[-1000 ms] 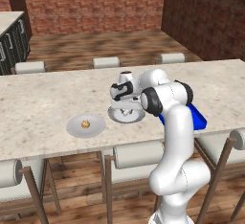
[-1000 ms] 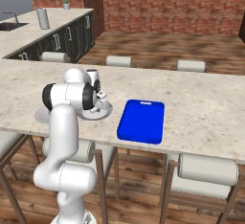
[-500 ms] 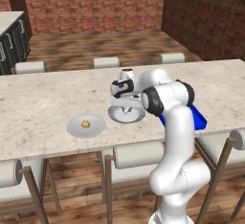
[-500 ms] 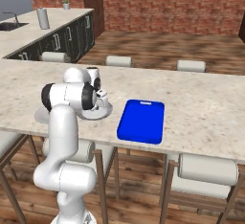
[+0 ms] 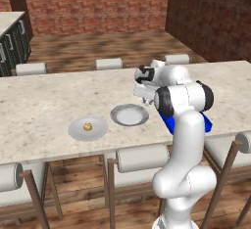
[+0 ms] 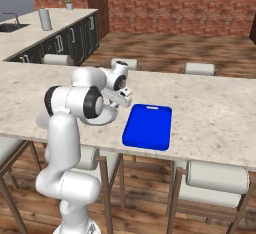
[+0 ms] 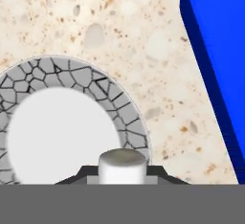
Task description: Move the dessert items from the plates to the tray.
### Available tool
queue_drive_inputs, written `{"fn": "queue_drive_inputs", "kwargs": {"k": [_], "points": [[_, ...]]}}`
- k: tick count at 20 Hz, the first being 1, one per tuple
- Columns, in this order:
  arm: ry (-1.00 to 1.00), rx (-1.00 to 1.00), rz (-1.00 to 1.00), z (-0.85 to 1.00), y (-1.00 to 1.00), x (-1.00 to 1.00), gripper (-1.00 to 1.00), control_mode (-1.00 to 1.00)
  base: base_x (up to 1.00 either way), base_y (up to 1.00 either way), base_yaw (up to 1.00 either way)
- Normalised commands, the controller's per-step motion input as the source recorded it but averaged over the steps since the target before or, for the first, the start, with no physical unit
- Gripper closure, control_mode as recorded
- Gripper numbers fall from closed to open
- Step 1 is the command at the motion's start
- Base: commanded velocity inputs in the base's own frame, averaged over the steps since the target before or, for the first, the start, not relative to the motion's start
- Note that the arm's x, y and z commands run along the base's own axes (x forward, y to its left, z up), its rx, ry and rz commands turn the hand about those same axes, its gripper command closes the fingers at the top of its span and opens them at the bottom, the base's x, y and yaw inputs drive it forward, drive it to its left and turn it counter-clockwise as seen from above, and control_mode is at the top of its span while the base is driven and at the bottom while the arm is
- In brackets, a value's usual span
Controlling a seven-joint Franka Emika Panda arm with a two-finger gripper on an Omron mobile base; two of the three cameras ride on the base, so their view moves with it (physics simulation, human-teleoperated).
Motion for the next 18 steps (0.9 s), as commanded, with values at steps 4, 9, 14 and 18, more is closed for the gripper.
{"fn": "queue_drive_inputs", "kwargs": {"k": [4,9,14,18], "points": [[0.0,0.12,-0.02,0.08,-1.0,-0.17,1.0,-1.0,0.0,0.0,0.0],[0.01,0.02,-0.02,0.0,-1.0,-0.13,1.0,-1.0,0.0,0.0,0.0],[0.01,-0.01,-0.01,-0.04,-0.91,-0.04,1.0,-1.0,0.0,0.0,0.0],[0.0,-0.02,0.0,0.0,-0.05,0.0,1.0,-1.0,0.0,0.0,0.0]]}}
